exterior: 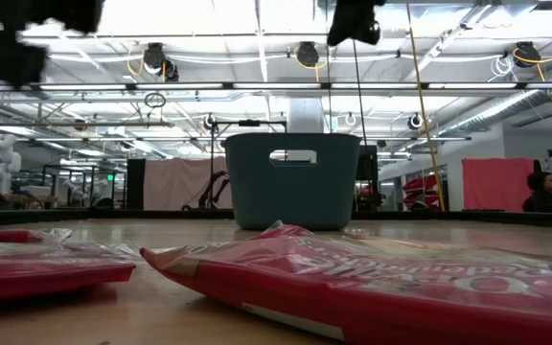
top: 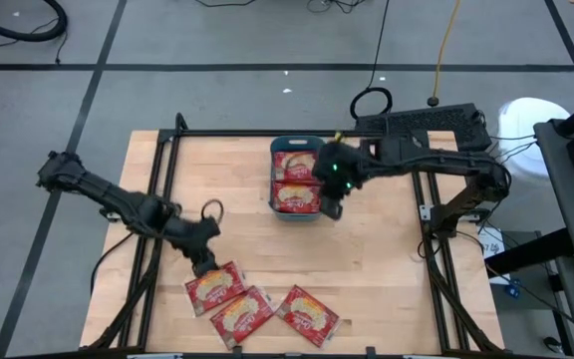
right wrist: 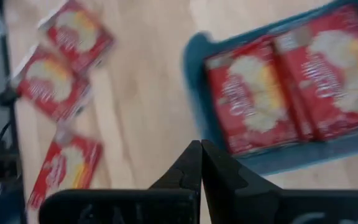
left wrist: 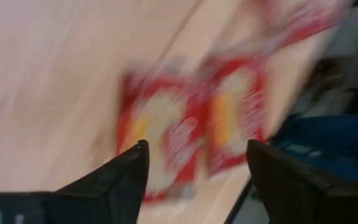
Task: Sort popcorn bags into baskets
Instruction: Put the red popcorn bag into the blue bin
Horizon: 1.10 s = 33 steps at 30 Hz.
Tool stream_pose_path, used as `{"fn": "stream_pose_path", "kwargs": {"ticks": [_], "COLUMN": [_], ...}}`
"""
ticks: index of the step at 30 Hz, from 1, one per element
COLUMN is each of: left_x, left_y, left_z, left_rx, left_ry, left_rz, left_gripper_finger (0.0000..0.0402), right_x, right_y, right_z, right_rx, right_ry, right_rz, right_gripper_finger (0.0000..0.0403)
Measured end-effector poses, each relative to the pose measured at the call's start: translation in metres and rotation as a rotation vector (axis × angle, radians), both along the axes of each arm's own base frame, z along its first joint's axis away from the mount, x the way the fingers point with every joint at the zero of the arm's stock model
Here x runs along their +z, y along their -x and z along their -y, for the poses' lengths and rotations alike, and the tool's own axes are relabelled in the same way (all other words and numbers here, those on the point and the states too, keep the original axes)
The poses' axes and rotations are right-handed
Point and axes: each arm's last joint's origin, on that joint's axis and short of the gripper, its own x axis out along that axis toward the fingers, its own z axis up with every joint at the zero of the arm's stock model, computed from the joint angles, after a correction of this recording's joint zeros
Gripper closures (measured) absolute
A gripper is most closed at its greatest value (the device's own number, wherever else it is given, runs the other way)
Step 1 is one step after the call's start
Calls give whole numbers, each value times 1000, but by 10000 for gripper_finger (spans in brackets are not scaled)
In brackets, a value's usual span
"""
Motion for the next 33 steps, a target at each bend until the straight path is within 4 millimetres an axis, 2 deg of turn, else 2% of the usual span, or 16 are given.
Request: {"fn": "stream_pose_path", "kwargs": {"ticks": [2, 6, 10, 15, 17, 22, 27, 33], "left_x": [-13, -30, -45, -62, -68, -80, -92, -112], "left_y": [4, 4, 0, 0, 2, 6, 12, 22], "left_z": [9, 29, 44, 60, 66, 75, 80, 82], "left_rx": [52, 113, 116, 56, 39, -39, -137, -247], "left_ry": [11, 48, 40, 20, -10, -92, -208, -237], "left_rz": [-160, -352, -426, -509, -530, -551, -505, -452], "left_gripper_finger": [116, 105, 116, 134, 138, 133, 111, 103], "right_x": [0, -1, -14, -30, -36, -39, -44, -47], "right_y": [0, -2, -5, 6, 14, 34, 54, 81], "right_z": [-12, -32, -46, -60, -65, -71, -69, -65], "right_rx": [43, 109, 143, 173, 177, 168, 102, -15], "right_ry": [3, 17, 28, 14, 7, -16, -64, -163], "right_rz": [-6, 11, 20, -51, -96, -74, -17, 58], "right_gripper_finger": [401, 401, 401, 401, 401, 401, 401, 401]}}
